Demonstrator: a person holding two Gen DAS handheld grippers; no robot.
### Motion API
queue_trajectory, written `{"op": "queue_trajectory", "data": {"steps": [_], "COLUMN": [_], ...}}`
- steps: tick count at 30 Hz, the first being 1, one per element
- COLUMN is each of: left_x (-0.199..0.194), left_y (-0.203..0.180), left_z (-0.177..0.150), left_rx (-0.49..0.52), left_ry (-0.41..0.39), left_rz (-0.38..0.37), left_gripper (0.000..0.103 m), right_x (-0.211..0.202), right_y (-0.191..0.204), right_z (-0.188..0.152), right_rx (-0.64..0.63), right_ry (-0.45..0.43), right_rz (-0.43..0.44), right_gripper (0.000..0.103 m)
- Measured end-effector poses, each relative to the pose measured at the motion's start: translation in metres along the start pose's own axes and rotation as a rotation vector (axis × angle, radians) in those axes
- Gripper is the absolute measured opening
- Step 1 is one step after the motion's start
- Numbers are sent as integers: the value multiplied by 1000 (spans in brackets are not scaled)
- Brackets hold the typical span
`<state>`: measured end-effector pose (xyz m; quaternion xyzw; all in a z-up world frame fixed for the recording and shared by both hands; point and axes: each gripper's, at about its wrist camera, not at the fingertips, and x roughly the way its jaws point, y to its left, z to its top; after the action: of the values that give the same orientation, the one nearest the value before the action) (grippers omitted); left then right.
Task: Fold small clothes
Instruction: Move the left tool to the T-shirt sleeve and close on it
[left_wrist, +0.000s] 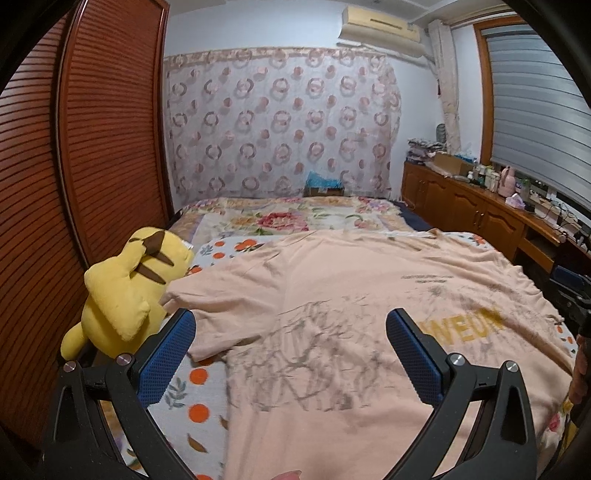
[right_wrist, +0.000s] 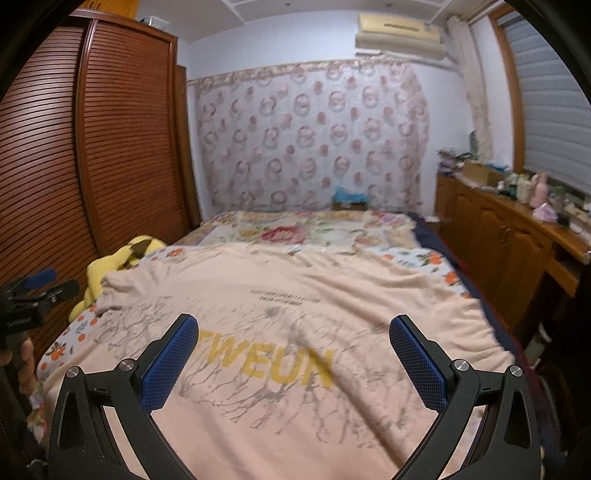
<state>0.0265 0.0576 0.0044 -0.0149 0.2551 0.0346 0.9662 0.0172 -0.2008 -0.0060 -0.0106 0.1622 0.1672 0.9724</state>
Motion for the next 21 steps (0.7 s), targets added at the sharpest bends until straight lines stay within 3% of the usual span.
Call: {"op": "queue_trajectory", "data": {"steps": [7,18,21], "left_x": [30,76,87], "left_y": [35,80,92], "left_z": [-4,-18,-17], "left_rx": [19,22,3], "left_ry": [72,223,260], "left_rz": [50,23,0], "left_gripper": [103,103,95], "right_x": [15,16,15], "right_y": [-4,-16,-16], "right_z": [-1,2,0], "right_rx": [-17,-25,-37], "right_ry": [74,167,173], "right_rz": [61,92,90], "right_gripper": [103,103,103]}}
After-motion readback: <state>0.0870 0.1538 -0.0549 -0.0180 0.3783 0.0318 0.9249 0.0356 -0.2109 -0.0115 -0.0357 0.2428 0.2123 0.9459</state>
